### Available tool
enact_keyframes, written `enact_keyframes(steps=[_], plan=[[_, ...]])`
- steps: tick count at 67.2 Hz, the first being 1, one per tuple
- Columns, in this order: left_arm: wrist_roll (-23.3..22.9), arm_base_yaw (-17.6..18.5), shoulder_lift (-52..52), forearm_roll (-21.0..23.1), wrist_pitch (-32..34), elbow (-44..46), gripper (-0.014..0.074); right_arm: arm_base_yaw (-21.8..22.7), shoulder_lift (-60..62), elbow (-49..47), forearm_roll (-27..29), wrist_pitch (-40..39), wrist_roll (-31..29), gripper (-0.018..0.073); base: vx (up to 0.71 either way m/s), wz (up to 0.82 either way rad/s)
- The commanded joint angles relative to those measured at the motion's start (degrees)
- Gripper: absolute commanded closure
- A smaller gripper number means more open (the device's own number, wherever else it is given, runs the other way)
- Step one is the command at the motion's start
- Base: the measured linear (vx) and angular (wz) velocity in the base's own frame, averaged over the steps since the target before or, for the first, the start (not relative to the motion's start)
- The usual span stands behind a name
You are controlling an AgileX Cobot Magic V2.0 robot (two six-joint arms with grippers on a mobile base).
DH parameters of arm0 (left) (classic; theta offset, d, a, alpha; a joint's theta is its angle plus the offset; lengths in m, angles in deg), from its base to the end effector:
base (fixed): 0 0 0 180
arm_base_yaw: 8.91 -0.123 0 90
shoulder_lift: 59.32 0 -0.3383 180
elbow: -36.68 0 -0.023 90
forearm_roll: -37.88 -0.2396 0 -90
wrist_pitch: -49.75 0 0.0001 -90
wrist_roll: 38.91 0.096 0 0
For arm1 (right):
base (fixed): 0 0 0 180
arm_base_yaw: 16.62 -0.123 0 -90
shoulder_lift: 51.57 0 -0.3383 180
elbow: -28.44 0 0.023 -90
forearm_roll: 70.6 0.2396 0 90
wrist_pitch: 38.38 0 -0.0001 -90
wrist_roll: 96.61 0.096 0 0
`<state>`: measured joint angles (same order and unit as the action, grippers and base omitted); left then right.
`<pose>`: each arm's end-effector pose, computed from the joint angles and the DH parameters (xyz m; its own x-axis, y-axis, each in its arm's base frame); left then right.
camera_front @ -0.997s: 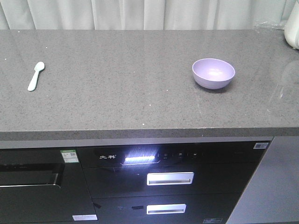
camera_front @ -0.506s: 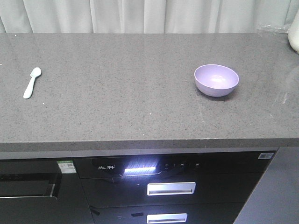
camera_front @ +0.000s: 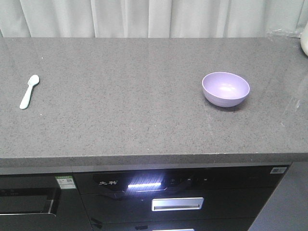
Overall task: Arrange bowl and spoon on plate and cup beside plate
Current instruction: 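Drive up to the counter edge and stop facing the countertop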
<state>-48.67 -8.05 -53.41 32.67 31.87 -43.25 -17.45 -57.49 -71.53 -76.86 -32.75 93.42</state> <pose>-0.0059 0.0028 0.1754 -0.2341 -0.0801 -0.9689 -0.0318 0.9967 -0.0748 -0.0031 -0.0011 0.1951 -0.0272 0.0659 -0.9975 -0.0020 0.9978 0.0660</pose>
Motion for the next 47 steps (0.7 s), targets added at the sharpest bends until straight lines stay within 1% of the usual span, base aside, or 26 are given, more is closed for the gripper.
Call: enact_keyframes(steps=[1,47], plan=[[-0.56,0.29,-0.79,-0.1,3.97,0.5,0.0603,0.07,0.61,0.22,-0.35,-4.23,-0.6,0.0562,0.06,0.0],[-0.56,0.29,-0.79,-0.1,3.97,0.5,0.0603,0.07,0.61,0.22,-0.35,-4.23,-0.6,0.0562,0.07,-0.01]])
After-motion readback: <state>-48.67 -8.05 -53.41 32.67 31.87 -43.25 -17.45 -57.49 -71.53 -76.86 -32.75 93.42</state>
